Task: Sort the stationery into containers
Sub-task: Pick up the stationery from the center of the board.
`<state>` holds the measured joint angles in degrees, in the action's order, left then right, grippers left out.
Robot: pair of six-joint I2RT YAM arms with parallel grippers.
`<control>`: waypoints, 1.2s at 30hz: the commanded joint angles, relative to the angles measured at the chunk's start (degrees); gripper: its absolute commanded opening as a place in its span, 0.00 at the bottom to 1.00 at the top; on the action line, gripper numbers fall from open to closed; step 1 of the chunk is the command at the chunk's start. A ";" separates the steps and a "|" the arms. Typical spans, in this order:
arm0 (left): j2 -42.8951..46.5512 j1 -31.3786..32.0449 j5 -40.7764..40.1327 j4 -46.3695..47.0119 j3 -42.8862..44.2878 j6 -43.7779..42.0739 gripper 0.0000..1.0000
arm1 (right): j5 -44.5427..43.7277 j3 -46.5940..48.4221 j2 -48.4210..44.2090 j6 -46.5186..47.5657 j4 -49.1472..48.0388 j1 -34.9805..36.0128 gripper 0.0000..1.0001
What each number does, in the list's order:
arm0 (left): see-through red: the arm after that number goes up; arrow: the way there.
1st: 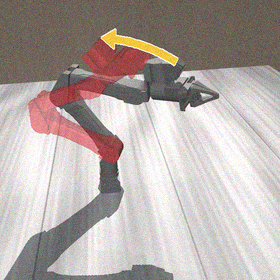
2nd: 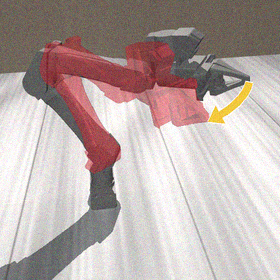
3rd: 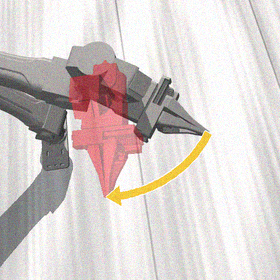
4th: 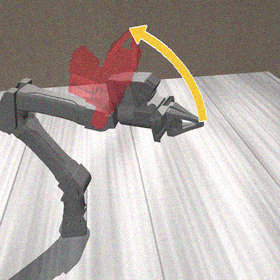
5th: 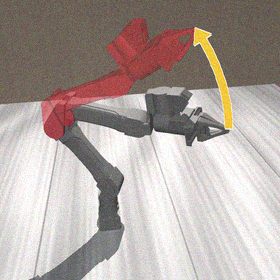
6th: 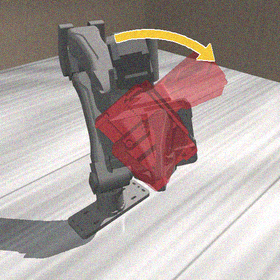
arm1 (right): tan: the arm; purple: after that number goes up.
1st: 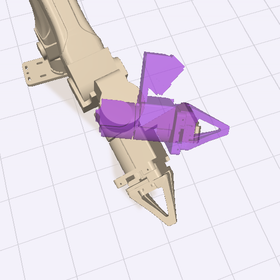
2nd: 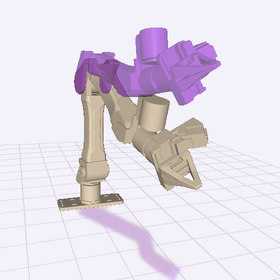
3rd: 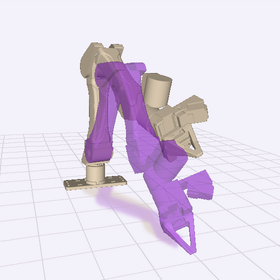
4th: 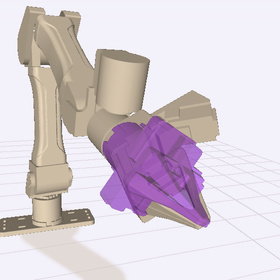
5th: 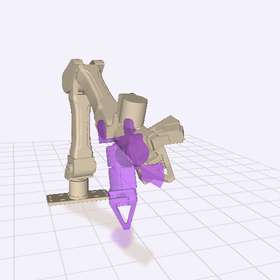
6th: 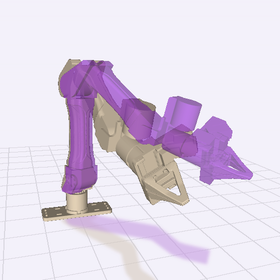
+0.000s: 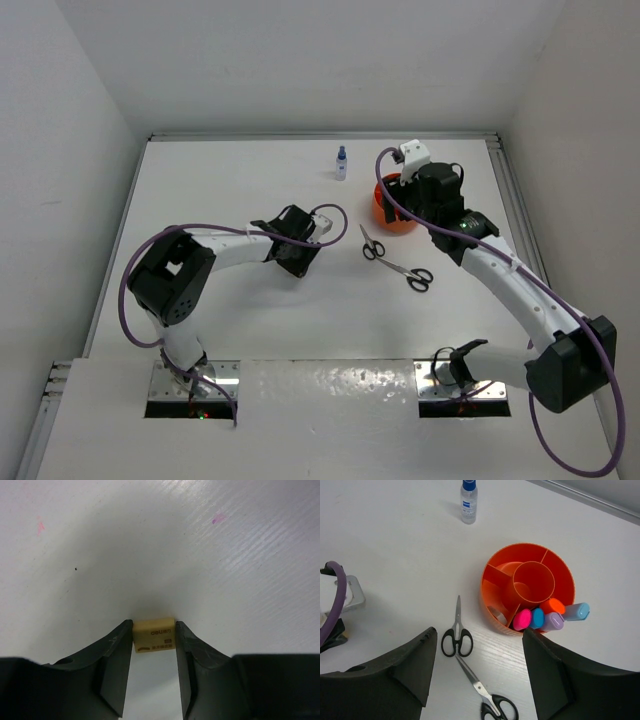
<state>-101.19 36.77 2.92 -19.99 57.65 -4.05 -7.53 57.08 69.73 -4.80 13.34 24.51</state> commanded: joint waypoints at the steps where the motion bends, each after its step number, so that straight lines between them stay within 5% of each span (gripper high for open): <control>1: 0.29 0.58 1.04 -2.34 0.62 0.80 0.34 | -0.73 1.28 -1.00 -0.83 -1.66 0.10 0.68; 4: 0.38 0.58 1.30 -3.21 1.06 0.98 0.39 | -0.29 1.54 -1.09 -1.00 -1.13 0.01 0.68; 6: 0.46 0.58 1.13 -4.35 1.41 1.24 0.54 | -0.21 1.81 -1.27 -0.91 -0.78 0.10 0.68; 8: 0.55 0.58 0.78 -4.88 1.42 1.33 0.55 | -0.21 1.72 -1.62 -0.83 -0.77 0.01 0.68; 16: 0.46 0.58 0.60 -4.18 1.24 2.03 0.31 | -1.34 0.93 -3.37 -0.74 -0.95 0.01 0.68; 19: 0.46 0.58 1.04 -4.36 1.33 1.68 0.03 | -1.17 1.19 -3.64 -0.74 -0.95 0.01 0.68; 25: 4.05 0.58 7.09 -5.07 8.44 -5.93 0.00 | 3.65 9.42 -0.83 -3.46 6.41 -0.34 0.68; 31: 18.88 0.58 17.81 16.44 1.27 -18.07 0.00 | 10.68 11.57 -2.93 -10.05 8.55 -0.17 0.65; 36: 25.94 0.93 27.13 39.22 -6.49 -16.34 0.00 | 15.44 8.58 -3.82 -14.98 5.56 2.20 0.55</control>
<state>-77.43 36.99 21.76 2.85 54.22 -18.39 3.55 66.76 66.65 -15.49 20.99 25.08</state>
